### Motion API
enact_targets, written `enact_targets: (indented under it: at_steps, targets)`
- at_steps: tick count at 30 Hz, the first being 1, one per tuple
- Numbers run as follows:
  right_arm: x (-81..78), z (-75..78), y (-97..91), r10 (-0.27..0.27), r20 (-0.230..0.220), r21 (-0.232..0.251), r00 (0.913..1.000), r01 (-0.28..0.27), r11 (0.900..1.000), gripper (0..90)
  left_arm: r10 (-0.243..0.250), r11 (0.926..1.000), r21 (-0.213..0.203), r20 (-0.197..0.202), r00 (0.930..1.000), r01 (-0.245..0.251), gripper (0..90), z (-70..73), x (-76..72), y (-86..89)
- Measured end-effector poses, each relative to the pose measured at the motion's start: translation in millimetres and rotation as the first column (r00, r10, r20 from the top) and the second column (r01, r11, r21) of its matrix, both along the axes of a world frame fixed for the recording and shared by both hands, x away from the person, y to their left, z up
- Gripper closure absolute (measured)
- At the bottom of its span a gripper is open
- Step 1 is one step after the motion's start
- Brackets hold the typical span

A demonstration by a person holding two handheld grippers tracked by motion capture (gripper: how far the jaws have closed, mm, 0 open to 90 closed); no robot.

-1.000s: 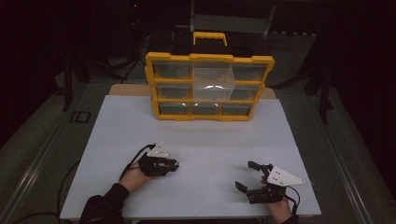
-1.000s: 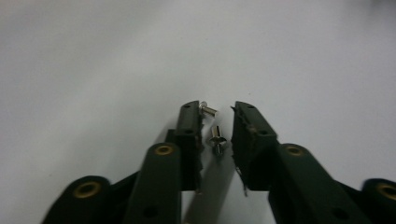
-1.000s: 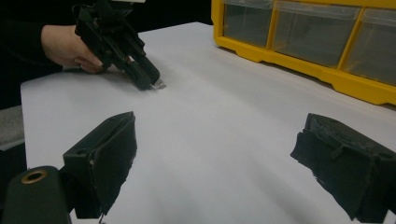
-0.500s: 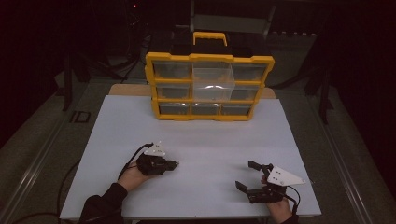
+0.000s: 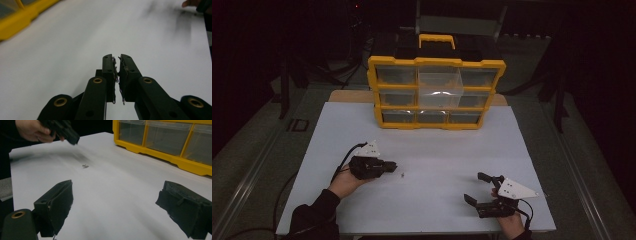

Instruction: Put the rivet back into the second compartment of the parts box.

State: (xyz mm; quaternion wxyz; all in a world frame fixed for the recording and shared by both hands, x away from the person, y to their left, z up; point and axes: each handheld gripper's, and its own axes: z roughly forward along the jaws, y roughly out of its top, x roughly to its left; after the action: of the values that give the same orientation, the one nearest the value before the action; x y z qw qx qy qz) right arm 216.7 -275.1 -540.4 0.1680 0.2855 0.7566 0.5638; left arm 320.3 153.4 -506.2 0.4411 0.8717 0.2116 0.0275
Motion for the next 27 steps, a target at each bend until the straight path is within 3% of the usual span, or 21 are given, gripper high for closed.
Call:
enact_targets:
  at_steps: [13, 20, 25, 27]
  targets:
    - [0.6, -0.1, -0.7, -0.001, 0.000, 0.003, 1.0000, 0.001, 1.0000, 11.0, -0.013, 0.9991, -0.040, 0.090, 0.9958, 0.016, 82.3, 66.3, 12.7, 4.0]
    - [-0.2, 0.1, -1.8, -0.003, -0.001, 0.004, 1.0000, 0.003, 1.0000, 11.0, -0.013, 0.9963, -0.082, 0.149, 0.9887, 0.026, 82.3, 109.8, 20.6, 3.3]
    - [-0.1, -0.1, -2.2, -0.008, -0.001, 0.004, 1.0000, 0.008, 1.0000, 11.0, -0.025, 0.9955, -0.086, 0.190, 0.9815, 0.041, 82.3, 141.9, 28.0, -1.8]
    - [-0.1, -0.1, -2.0, -0.005, -0.001, 0.001, 1.0000, 0.005, 1.0000, 11.0, -0.022, 0.9952, -0.089, 0.195, 0.9806, 0.040, 82.3, 146.2, 28.8, -3.2]
